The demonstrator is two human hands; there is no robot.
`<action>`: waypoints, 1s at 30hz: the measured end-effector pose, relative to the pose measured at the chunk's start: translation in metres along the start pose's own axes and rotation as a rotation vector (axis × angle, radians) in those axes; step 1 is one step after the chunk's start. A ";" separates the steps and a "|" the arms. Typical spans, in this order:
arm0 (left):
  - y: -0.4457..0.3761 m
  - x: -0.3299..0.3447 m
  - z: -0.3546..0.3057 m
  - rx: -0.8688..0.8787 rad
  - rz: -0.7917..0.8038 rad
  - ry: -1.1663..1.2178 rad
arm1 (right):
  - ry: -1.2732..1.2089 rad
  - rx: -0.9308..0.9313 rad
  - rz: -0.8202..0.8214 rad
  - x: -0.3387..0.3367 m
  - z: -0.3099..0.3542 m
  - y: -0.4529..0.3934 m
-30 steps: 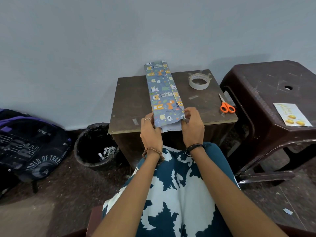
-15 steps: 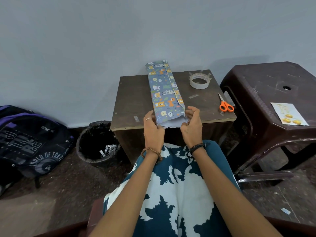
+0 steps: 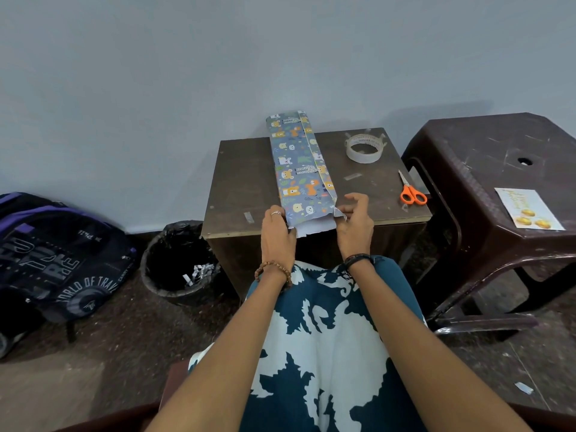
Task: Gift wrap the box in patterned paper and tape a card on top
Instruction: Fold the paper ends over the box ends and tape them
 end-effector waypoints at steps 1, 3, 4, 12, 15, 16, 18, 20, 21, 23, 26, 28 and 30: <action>0.000 0.000 0.001 -0.003 0.015 -0.003 | -0.019 0.007 0.002 0.000 0.000 0.000; 0.001 0.000 0.000 -0.008 0.046 0.002 | -0.043 0.008 0.010 -0.001 -0.001 0.001; 0.001 0.001 -0.001 0.002 0.060 0.010 | -0.052 0.007 0.017 -0.002 -0.001 0.001; 0.005 -0.003 -0.001 0.060 0.067 0.050 | -0.094 0.000 0.092 -0.002 0.003 0.003; 0.005 -0.003 -0.002 0.046 0.042 0.057 | 0.056 -0.126 0.137 0.001 0.009 0.010; 0.005 -0.003 -0.002 0.038 0.033 0.051 | 0.110 -0.155 0.153 0.003 0.009 0.013; 0.006 -0.004 -0.004 0.011 0.013 0.051 | 0.194 -0.193 0.144 0.004 0.010 0.015; 0.006 -0.005 -0.007 -0.011 0.002 0.037 | 0.227 -0.210 0.090 0.003 0.012 0.014; 0.005 -0.005 -0.010 -0.014 -0.006 0.022 | 0.230 -0.209 0.062 0.002 0.013 0.014; 0.002 -0.005 -0.015 0.002 -0.026 -0.017 | 0.220 -0.194 0.023 0.001 0.014 0.011; -0.002 -0.002 -0.019 0.040 -0.036 -0.030 | 0.218 -0.199 -0.007 0.003 0.012 0.009; -0.002 0.001 -0.019 0.064 -0.032 -0.018 | 0.274 -0.268 -0.036 0.005 0.011 0.008; -0.002 0.003 -0.019 0.091 -0.034 -0.035 | 0.326 -0.354 -0.064 0.007 0.012 0.009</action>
Point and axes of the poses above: each hand's wrist, its own y-axis away from the middle knuckle, its own x-axis out of the palm, z = x × y, the point moved 3 cm from there along -y, towards the middle knuckle, and after that the axes turned 4 degrees about x, right-handed, at the moved point
